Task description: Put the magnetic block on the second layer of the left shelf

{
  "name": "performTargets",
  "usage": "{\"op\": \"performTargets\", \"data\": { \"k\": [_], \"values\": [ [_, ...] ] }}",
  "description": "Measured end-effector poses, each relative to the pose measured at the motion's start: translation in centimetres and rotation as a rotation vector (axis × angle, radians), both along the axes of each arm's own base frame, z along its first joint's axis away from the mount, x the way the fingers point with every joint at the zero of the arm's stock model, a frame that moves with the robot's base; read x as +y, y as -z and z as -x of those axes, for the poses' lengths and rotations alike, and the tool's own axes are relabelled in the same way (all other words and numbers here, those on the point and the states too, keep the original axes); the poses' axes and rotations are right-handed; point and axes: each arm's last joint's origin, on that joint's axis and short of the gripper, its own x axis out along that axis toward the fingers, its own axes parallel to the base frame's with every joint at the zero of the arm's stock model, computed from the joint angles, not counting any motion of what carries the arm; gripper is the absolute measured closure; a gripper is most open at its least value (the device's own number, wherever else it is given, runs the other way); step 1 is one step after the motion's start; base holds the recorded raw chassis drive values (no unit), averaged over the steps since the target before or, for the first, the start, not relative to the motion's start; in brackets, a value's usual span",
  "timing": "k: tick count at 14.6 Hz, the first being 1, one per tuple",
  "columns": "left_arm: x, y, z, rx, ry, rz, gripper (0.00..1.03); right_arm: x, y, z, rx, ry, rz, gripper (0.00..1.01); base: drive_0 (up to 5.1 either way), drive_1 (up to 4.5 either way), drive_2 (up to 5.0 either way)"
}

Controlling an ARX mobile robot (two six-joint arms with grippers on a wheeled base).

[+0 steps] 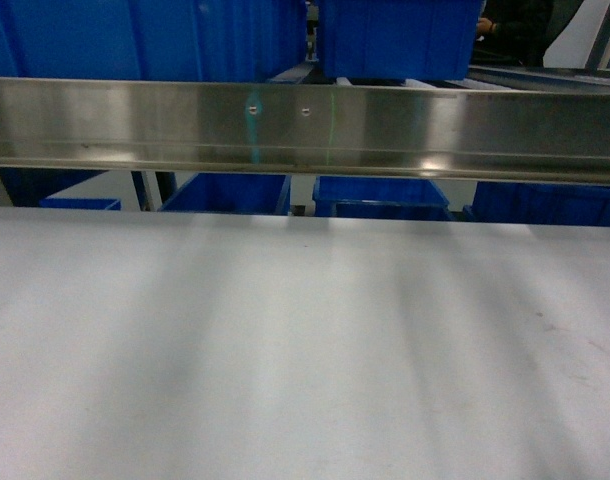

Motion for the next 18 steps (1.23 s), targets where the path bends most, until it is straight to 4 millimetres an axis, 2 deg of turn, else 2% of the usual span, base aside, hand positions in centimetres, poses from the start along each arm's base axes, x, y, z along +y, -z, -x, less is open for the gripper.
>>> {"op": "performTargets", "data": {
  "k": [18],
  "values": [
    [0.0, 0.0, 0.0, 0.0, 0.001, 0.0, 0.05, 0.0, -0.01, 0.0, -0.001, 0.0, 0.0, 0.56, -5.0, 2.44, 2.4]
  ]
}}
